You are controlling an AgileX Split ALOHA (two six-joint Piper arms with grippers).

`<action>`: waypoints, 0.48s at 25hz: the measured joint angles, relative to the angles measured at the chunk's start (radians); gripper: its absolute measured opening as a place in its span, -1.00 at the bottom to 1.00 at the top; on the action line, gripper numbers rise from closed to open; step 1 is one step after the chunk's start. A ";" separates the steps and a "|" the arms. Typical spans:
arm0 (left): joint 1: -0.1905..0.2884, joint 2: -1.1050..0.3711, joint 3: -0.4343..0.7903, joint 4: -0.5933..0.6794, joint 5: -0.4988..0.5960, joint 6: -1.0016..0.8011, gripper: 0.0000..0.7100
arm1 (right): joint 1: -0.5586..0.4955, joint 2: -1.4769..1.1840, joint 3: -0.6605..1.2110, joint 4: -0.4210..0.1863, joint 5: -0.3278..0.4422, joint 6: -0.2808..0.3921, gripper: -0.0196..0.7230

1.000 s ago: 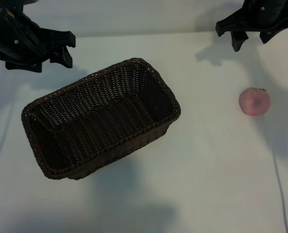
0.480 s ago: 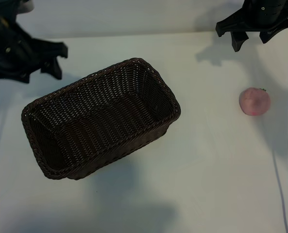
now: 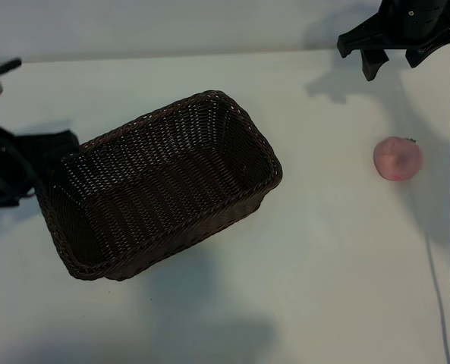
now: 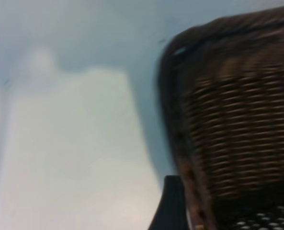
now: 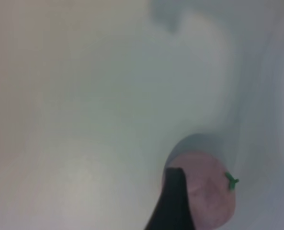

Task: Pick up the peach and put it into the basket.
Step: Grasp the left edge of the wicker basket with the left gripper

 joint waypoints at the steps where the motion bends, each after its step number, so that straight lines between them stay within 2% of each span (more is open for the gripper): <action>1: 0.000 0.000 0.018 0.022 -0.008 -0.038 0.67 | 0.000 0.000 0.000 0.000 0.000 -0.001 0.64; 6: 0.000 0.018 0.099 0.105 -0.092 -0.165 0.67 | 0.000 0.000 0.000 0.000 0.000 -0.005 0.64; 12: 0.000 0.126 0.103 0.080 -0.195 -0.176 0.67 | 0.000 0.000 0.000 0.000 0.000 -0.018 0.64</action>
